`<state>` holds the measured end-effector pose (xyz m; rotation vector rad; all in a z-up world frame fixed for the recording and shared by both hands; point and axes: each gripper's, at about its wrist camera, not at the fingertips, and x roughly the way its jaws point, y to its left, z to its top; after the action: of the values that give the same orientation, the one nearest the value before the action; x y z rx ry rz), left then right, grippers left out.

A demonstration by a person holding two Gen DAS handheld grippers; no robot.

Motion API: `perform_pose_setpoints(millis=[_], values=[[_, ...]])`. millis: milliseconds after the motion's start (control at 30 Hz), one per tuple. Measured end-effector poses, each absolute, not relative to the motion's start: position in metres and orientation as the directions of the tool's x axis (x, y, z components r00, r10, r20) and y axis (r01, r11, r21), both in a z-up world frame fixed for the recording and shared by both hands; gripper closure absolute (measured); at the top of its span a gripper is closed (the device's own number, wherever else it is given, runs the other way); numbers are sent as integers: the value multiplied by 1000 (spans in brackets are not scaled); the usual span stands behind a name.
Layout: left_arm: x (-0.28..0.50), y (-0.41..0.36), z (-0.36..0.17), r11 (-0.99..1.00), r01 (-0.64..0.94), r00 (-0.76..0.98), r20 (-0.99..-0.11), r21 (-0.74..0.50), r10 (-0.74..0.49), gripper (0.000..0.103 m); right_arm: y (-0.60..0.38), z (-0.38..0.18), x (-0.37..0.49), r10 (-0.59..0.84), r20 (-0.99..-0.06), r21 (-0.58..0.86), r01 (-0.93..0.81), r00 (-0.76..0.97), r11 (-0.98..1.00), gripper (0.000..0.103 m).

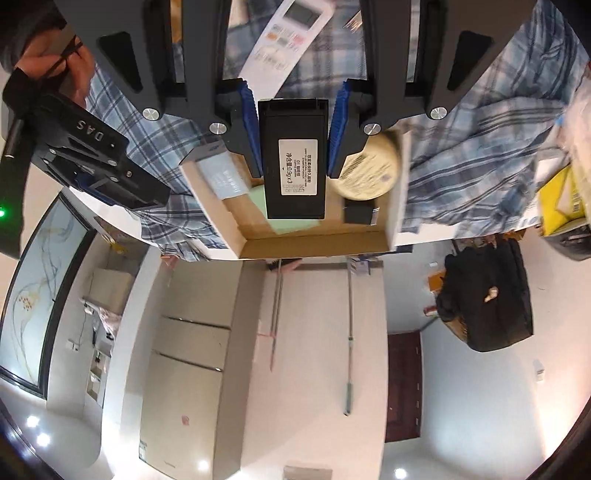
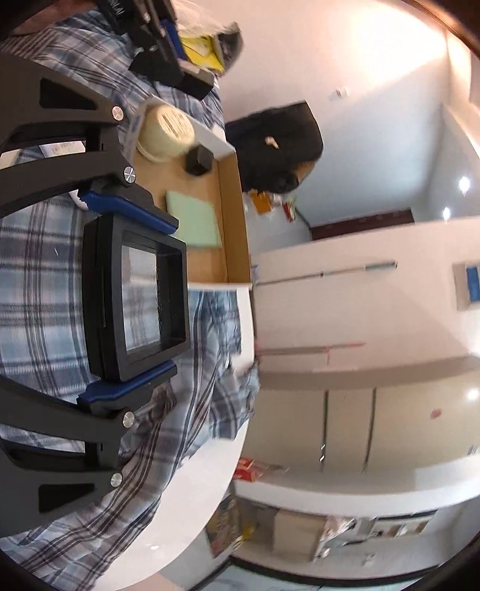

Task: Organize rigid objects
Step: 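Carry the battery pack and black frame over the cardboard box, then open the left tool to drop the battery pack while the right tool lowers and releases the frame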

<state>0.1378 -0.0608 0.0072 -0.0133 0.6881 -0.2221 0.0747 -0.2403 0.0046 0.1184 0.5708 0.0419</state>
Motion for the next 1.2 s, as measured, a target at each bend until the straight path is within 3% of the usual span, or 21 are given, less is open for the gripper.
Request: perform_pose_setpoints(millis=[167,300,500,733,933,1000,1033,1067,1200], values=[[174,-94,-12,975,199,696,-687,-97,-210,67,-265,3,81,17,-543,156,81,840,984,34],[201,-114,-35,988,151,669,-732,-33,-127,67,-272,-2,87,-30,-540,132,119,841,984,34],[221,-117,-61,983,158,590,-790,-91,-167,67,-277,-4,91,24,-570,185,101,821,978,34],[228,-115,-72,978,149,545,-813,-147,-205,67,-272,-7,90,20,-577,169,96,816,981,34],[220,-111,-55,983,147,608,-774,-111,-178,67,-274,-5,89,20,-569,176,98,822,980,34],[210,-104,-39,983,146,667,-723,-108,-178,47,-273,-4,88,24,-567,176,92,824,980,34],[204,-101,-32,984,143,702,-689,-108,-177,25,-272,-2,87,27,-565,176,88,825,980,34],[194,-95,-19,986,129,767,-619,-111,-170,16,-271,0,86,30,-561,178,86,827,980,34],[165,-82,7,993,91,897,-427,-75,-115,16,-265,9,83,33,-557,180,82,830,980,34]])
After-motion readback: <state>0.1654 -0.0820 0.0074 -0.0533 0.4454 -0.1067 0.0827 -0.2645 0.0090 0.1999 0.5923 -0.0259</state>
